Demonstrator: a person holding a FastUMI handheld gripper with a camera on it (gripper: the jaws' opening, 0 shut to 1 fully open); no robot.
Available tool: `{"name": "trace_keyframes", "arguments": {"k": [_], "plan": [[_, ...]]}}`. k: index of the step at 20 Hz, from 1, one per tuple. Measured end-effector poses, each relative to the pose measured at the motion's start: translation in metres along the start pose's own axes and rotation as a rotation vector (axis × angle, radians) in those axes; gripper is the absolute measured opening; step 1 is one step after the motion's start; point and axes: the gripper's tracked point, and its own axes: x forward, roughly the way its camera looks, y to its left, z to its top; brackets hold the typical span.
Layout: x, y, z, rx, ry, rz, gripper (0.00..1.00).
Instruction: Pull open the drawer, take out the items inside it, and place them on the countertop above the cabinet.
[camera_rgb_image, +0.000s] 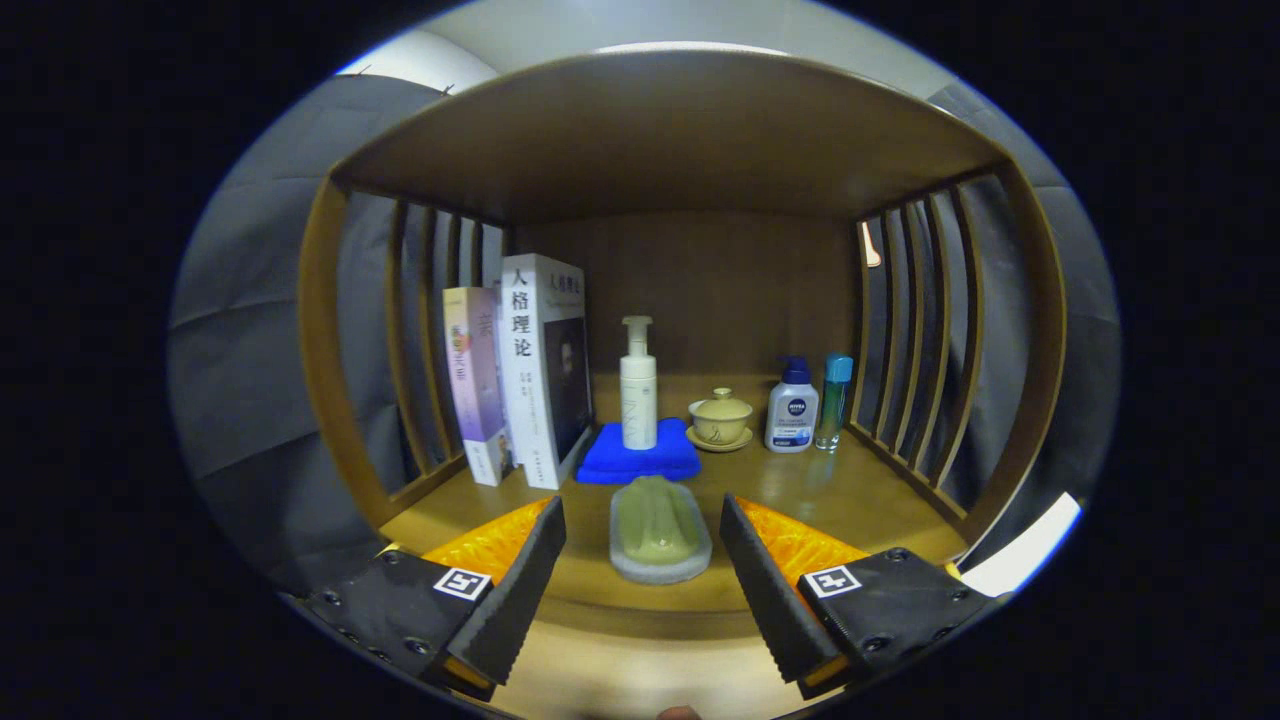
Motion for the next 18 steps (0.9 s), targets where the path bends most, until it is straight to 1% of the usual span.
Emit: {"name": "trace_keyframes", "arguments": {"k": [4, 6, 11, 15, 18], "plan": [[-0.044, 0.011, -0.008, -0.036, -0.070, -0.009, 0.98], [-0.063, 0.022, -0.016, -0.037, -0.091, 0.012, 0.98], [-0.108, 0.022, -0.029, -0.080, -0.174, -0.017, 1.00], [-0.139, 0.022, -0.042, -0.026, -0.235, -0.017, 1.00], [-0.153, 0.018, -0.059, -0.019, -0.263, -0.025, 1.00]]}}
